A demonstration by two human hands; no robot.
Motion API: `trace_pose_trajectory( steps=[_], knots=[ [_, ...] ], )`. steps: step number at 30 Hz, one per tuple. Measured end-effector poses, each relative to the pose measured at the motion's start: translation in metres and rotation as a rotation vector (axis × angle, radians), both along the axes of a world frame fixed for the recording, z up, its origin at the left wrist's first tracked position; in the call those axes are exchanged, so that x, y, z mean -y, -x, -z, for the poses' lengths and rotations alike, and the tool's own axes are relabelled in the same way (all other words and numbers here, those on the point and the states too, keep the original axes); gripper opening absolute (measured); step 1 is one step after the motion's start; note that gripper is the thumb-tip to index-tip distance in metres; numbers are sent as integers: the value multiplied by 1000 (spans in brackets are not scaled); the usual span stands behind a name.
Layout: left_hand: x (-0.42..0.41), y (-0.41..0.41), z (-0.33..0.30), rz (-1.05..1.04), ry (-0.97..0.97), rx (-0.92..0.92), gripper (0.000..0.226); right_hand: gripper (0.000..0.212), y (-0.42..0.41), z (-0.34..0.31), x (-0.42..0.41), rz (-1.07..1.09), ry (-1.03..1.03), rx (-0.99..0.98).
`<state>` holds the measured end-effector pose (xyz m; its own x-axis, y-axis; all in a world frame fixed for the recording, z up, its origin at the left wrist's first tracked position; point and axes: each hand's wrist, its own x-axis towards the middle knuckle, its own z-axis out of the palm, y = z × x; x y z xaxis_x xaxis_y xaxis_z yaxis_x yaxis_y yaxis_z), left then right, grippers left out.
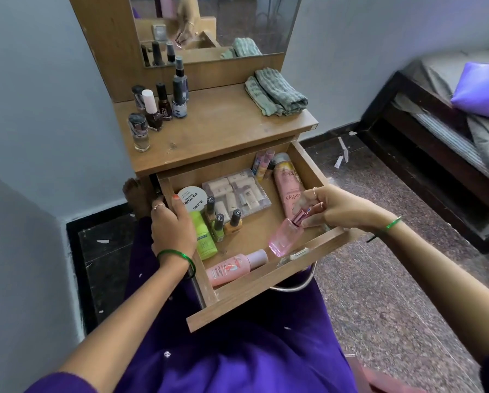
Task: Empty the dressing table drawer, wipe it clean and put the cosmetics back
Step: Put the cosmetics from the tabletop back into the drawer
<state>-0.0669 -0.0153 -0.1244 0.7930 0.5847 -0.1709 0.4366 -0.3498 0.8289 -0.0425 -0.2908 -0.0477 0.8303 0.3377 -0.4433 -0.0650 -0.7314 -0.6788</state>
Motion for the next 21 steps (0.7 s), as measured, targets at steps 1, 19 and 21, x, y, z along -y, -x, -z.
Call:
trace_pose_trajectory(
  steps=[1,19,21],
  knots=[
    [0,0,0,1,-3,1,38,23,0,1,1,9,-4,-13],
    [2,2,-2,4,-7,5,38,11,-5,18,-7,-85,315,-126],
    [2,2,-2,3,-8,4,38,8,-5,20,-8,-87,345,-112]
  ],
)
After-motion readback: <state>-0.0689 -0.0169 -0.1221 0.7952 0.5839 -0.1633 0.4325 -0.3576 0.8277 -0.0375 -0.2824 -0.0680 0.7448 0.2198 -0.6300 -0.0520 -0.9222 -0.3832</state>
